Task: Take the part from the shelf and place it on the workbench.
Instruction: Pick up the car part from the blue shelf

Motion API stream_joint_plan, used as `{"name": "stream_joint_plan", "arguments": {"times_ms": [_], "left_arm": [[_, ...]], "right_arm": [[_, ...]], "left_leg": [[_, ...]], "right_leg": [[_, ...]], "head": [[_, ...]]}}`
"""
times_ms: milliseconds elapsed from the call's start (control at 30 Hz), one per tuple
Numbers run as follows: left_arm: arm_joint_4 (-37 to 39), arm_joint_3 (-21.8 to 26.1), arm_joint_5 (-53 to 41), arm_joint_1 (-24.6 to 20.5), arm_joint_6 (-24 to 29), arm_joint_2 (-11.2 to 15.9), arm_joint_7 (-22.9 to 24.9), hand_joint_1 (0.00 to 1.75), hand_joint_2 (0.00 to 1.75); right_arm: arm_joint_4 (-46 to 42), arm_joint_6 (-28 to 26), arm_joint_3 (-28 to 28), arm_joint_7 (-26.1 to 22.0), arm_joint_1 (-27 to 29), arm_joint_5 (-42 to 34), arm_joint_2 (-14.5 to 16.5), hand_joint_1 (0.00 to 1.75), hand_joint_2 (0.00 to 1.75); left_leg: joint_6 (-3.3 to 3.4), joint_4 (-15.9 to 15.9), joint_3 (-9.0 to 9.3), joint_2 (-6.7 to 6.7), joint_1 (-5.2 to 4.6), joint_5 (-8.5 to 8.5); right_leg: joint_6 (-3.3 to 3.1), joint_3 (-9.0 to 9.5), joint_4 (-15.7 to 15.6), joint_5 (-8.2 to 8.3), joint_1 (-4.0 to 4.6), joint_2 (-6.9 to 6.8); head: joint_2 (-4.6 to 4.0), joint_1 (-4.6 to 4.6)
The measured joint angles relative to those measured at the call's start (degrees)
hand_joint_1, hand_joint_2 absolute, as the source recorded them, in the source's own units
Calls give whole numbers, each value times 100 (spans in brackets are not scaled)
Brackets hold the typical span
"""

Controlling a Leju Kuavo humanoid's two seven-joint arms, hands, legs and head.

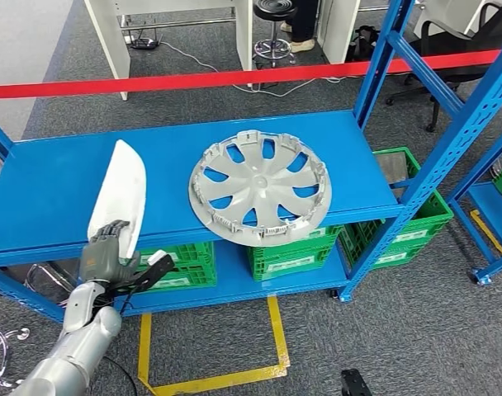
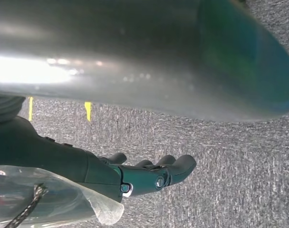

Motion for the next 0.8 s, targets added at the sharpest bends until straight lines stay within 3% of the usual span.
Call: {"name": "stream_joint_plan", "arguments": {"times_ms": [433,800], "left_arm": [[36,-179,312,-150,20,26,-35,175,175],[-430,-183,485,-79,19,46,-316,175,175]], "right_arm": [[0,-2,0,-2,-4,-36,2,0,0],[0,-15,0,-51,-4,-44,2,0,0]], "left_leg": [[0,0,3,0,0,1],[2,0,4,-1,0,5]], "right_leg": [[0,4,2,1,0,0],[-1,4,5,2,0,-2]], "head": [[0,1],[0,1]]}}
